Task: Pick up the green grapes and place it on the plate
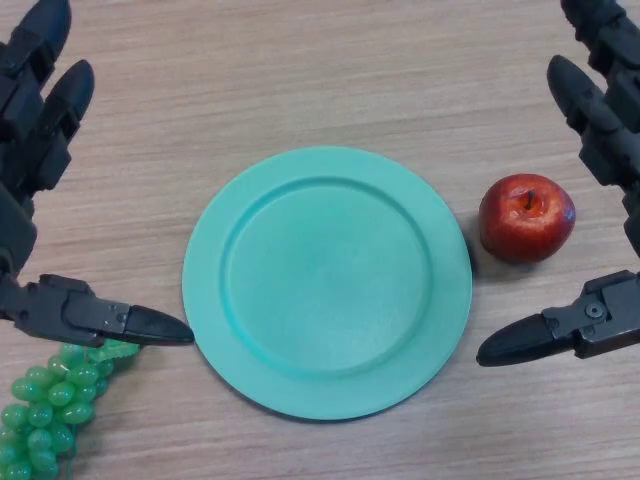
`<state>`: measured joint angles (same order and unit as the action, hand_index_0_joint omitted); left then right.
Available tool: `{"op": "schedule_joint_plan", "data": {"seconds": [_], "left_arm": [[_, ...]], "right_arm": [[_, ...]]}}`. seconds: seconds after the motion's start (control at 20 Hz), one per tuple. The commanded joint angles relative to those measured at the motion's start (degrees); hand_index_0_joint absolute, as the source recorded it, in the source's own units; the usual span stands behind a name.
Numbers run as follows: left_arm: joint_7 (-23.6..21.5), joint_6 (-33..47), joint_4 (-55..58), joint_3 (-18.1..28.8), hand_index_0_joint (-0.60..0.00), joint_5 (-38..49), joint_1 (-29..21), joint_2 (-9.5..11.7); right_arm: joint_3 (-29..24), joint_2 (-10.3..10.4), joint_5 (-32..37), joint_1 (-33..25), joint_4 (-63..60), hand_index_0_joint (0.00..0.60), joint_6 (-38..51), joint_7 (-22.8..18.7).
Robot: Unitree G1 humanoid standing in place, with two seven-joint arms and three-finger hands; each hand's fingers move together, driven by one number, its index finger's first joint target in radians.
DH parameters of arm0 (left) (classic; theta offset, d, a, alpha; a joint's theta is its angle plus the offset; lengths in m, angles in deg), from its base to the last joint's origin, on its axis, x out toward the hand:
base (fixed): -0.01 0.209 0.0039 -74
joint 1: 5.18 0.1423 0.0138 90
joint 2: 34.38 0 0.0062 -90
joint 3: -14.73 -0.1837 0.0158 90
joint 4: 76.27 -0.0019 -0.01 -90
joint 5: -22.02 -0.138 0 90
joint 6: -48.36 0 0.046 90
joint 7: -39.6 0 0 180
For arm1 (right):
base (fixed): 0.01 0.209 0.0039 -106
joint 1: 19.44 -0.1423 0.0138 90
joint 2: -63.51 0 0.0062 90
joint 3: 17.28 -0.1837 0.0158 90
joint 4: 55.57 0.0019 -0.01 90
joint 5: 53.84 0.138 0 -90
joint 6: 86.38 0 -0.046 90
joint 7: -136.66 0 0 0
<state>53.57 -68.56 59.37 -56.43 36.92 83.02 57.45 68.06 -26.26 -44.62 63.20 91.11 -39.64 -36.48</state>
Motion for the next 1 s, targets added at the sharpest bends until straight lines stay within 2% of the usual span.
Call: {"op": "schedule_joint_plan", "data": {"seconds": [0.05, 0.2, 0.4, 0.5, 0.65, 0.85, 1.0], "left_arm": [[-1.1, 7.1, 3.7, 3.6, 0.000, 0.4, -0.4, 1.5], [-0.6, 8.4, 3.4, 4.0, 0.000, 0.1, 0.3, 0.9], [-0.6, 8.0, 3.6, 4.1, 0.000, -0.2, 0.2, 1.2], [-0.5, 8.4, 3.7, 4.2, 0.000, -0.4, 0.7, 0.8], [-0.5, 8.2, 3.8, 5.1, 0.000, -3.7, 2.5, 0.2], [6.0, 12.7, 2.2, 10.2, 0.000, -9.5, 7.8, -2.0], [11.8, 18.2, -3.1, 13.1, 0.000, -18.3, 11.7, -4.0]], "right_arm": [[-1.9, -0.2, -0.4, -0.8, 3.1, 0.000, 6.3, -1.8], [-2.0, -0.2, 0.1, -1.0, 3.3, 0.000, 5.5, -2.1], [-1.1, -0.8, 0.0, -1.2, 3.3, 0.000, 5.4, -2.9], [-1.1, -0.4, -0.6, -1.2, 3.3, 0.000, 5.3, -2.3], [-0.5, -0.4, -0.8, -1.4, 3.3, 0.000, 4.9, -2.5], [1.3, 0.2, -2.6, -1.3, 3.3, 0.000, 5.1, -2.5], [3.5, 0.9, -4.3, -2.9, 3.2, 0.000, 3.8, -2.2]]}}
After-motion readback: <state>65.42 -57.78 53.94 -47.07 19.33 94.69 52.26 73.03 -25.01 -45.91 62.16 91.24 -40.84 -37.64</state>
